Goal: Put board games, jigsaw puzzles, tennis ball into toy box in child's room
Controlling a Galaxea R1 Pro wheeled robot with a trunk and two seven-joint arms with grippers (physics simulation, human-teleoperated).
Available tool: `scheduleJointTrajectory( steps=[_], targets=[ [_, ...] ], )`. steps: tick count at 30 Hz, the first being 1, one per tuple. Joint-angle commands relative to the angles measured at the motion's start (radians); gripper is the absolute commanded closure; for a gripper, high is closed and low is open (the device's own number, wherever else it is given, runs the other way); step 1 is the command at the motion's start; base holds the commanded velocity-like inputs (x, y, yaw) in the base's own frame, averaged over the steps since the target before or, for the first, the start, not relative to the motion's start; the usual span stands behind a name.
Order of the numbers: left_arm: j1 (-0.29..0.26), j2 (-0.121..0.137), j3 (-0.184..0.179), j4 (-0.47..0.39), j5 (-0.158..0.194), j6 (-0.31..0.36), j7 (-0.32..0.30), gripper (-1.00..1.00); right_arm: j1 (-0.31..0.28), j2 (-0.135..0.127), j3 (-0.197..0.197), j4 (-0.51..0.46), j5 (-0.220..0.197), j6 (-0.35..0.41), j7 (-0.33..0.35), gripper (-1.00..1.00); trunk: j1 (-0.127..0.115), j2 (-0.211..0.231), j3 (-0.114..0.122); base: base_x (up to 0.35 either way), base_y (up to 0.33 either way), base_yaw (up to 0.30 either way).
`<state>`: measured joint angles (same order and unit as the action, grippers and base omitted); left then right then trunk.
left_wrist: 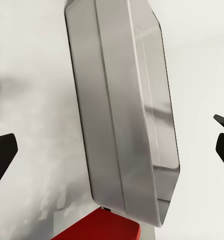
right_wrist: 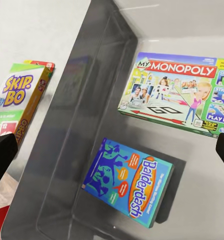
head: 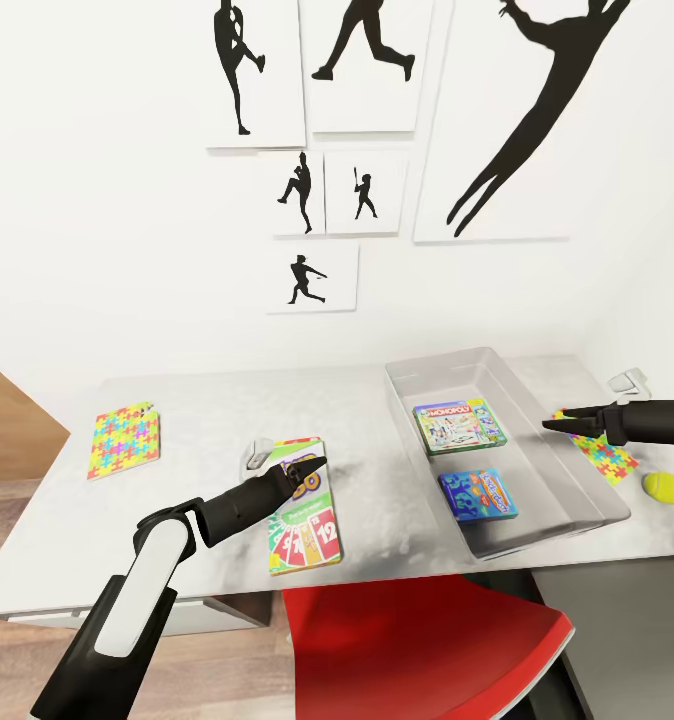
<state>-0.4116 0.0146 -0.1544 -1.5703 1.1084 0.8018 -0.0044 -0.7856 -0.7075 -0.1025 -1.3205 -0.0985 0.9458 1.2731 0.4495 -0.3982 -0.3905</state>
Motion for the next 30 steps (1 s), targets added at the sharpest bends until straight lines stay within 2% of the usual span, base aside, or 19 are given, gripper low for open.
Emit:
scheduleJointTrajectory(
  steps=[1,8,17,30],
  targets=[
    [-0.001,0.001,0.000,-0.001,0.000,0.003,0.000,-1.00,-0.001,0.000,0.000,0.000,-0.004,0.007,0.000,-1.00,0.001,-0.002,-0.002,0.000,0.000,0.000],
    [-0.001,0.001,0.002,-0.006,-0.001,0.008,0.000,-1.00,-0.007,-0.006,0.004,-0.003,0.000,0.010,0.006,-1.00,0.001,-0.002,-0.002,0.000,0.000,0.000],
    [-0.026,0.021,0.011,-0.030,-0.001,0.024,-0.038,-1.00,-0.002,0.031,-0.007,-0.014,0.005,0.048,0.032,-1.00,0.001,-0.002,-0.002,0.000,0.000,0.000],
    [-0.032,0.028,0.019,-0.036,-0.001,0.019,-0.052,-1.00,0.002,0.050,-0.010,-0.015,0.007,0.062,0.039,-1.00,0.001,-0.002,-0.002,0.000,0.000,0.000]
  ],
)
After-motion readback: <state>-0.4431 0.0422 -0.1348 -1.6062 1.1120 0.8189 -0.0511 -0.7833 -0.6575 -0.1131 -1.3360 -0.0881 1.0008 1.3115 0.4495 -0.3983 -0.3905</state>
